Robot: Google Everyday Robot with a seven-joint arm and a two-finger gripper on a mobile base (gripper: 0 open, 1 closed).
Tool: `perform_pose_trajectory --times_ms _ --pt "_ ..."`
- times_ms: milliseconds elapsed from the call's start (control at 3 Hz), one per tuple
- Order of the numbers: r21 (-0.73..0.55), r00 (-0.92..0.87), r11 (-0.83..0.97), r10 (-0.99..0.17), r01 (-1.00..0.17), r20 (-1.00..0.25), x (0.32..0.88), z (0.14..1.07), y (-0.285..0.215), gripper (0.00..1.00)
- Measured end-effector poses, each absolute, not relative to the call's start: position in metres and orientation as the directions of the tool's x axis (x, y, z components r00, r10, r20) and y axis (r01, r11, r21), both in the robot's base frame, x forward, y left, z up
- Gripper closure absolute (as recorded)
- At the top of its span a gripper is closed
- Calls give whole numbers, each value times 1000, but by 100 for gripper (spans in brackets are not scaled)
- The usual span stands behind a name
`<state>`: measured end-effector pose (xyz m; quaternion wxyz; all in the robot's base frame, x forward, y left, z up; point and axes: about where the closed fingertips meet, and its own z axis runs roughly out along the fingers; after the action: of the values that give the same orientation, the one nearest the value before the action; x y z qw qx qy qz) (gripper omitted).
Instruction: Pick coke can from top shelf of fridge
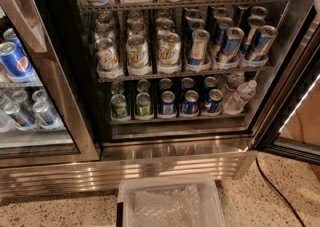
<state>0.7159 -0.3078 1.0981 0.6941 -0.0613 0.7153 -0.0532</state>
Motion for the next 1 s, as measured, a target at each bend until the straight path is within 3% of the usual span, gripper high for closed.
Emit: perform_pose_trajectory --times_ms 333,1000 --pt "-161 -45 987 -161 -4 -986 733 1091 -307 36" --pt "-160 -61 987 -159 11 -985 741 1086 -311 78"
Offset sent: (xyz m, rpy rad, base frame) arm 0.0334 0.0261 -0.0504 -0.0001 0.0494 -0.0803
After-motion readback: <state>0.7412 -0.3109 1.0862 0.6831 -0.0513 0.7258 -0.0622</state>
